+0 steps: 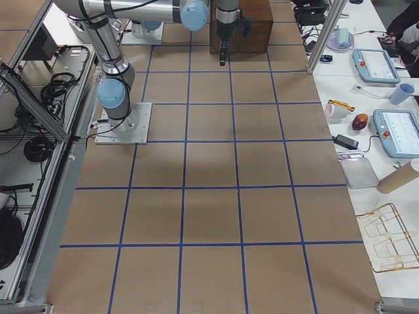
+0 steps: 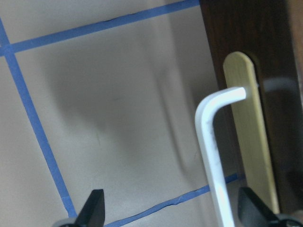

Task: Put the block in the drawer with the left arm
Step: 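Release the handle and move the left gripper toward the yellow cube, then lower the left gripper over the yellow cube and grasp it, then lift the yellow cube and carry it over the open drawer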

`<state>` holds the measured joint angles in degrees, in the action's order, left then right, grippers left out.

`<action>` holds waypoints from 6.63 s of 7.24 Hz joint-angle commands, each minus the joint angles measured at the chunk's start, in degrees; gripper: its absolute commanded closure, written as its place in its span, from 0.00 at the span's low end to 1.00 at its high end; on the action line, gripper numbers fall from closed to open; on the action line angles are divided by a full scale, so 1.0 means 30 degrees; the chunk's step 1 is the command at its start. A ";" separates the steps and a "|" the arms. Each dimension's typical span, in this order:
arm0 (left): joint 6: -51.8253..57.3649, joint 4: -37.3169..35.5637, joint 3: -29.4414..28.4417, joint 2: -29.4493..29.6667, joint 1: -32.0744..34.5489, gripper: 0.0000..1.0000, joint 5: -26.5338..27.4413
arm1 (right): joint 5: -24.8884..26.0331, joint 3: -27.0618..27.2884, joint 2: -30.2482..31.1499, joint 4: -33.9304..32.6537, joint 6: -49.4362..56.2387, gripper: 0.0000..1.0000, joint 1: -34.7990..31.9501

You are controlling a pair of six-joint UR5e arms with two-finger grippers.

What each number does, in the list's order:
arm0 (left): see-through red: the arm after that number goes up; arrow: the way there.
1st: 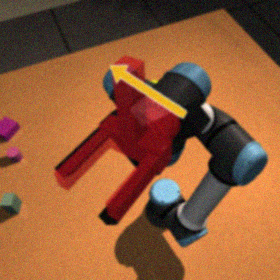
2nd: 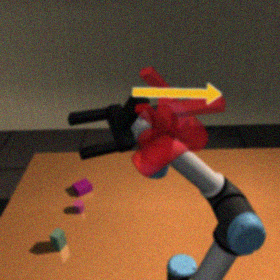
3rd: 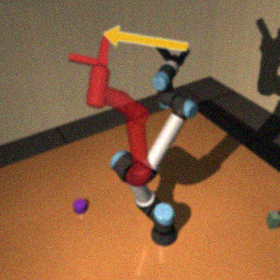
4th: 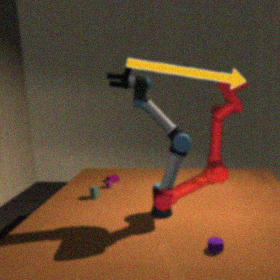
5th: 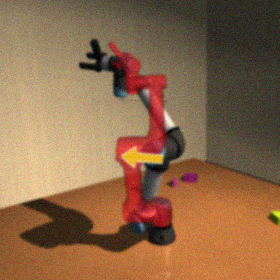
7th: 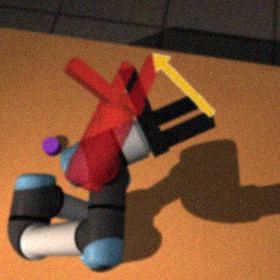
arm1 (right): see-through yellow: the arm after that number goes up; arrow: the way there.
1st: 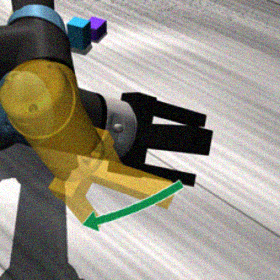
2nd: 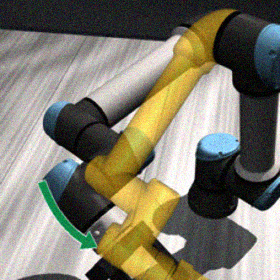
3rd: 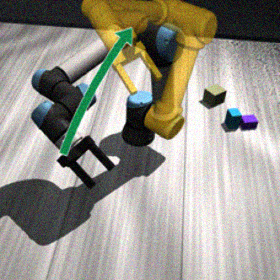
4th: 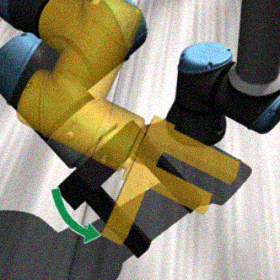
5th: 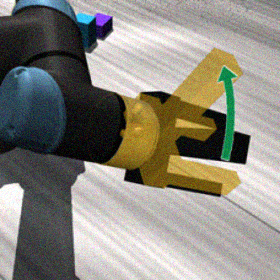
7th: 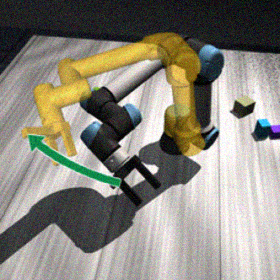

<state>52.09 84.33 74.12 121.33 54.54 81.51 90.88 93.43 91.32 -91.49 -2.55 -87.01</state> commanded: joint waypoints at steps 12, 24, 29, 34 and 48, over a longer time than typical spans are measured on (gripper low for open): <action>0.0537 -0.3730 -0.7825 0.5310 -0.3060 0.00 0.1423 | 0.0000 0.0000 0.0000 0.0000 0.0000 0.00 0.0000; 0.0274 -0.7308 -1.0732 1.0238 -0.3091 0.00 0.1365 | 0.0000 0.0030 0.0000 0.0000 0.0000 0.00 0.0029; 0.0536 -0.7308 -1.0733 1.0271 -0.3091 1.00 0.1190 | 0.0000 0.0000 0.0000 0.0000 0.0000 0.00 0.0000; 0.0158 -0.1056 -1.0559 0.6882 -0.2624 1.00 0.1334 | 0.0000 0.0000 0.0000 0.0000 0.0000 0.00 0.0000; -0.8758 0.3707 -0.1655 -0.1597 0.3823 1.00 0.1394 | 0.0000 0.0001 0.0000 0.0000 0.0000 0.00 0.0029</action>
<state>23.82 95.50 67.88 116.16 65.48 85.75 90.88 93.47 91.32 -91.49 -2.55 -87.00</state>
